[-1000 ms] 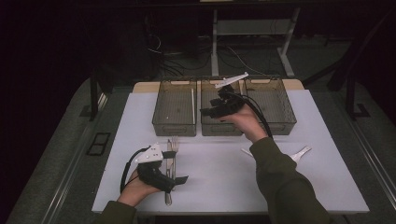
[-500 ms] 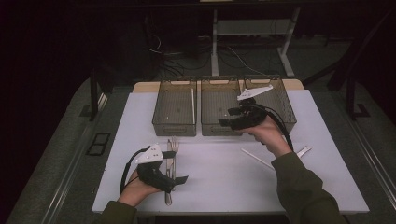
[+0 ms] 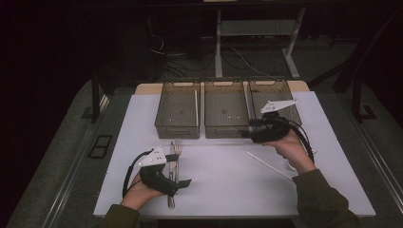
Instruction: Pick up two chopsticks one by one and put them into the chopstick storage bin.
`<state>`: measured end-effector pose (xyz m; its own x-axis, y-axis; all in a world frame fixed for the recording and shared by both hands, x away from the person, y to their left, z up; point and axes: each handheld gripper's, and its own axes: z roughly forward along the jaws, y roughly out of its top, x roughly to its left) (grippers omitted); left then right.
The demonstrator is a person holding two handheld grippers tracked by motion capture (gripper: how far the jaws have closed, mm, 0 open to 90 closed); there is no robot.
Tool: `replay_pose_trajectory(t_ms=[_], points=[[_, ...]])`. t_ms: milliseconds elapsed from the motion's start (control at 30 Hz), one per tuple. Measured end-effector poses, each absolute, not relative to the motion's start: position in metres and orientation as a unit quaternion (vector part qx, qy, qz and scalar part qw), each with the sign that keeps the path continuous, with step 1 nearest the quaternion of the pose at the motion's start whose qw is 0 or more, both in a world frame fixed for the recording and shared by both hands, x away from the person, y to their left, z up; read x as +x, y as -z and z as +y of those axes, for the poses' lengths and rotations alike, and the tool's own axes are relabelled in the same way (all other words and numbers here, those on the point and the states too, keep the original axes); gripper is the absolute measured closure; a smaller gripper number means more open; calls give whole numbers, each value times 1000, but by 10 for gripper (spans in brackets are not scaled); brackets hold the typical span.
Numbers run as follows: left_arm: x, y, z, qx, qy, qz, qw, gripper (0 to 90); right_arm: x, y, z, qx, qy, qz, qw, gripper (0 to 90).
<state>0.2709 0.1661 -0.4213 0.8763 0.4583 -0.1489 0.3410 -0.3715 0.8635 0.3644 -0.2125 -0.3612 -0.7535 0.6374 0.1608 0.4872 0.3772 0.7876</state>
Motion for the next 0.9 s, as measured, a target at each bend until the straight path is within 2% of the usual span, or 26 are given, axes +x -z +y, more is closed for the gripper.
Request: replay_pose_trajectory(t_ms=[433,767,900], points=[[270,420,168,826,-60,244,505,0,339,368,-250,349,-401,841,98,452],[270,420,168,828,-61,241,503,0,322,381,-275,359,-360,856,89,617],[270,420,169,827,-62,242,504,0,316,389,-280,362,-339,865,83,624]])
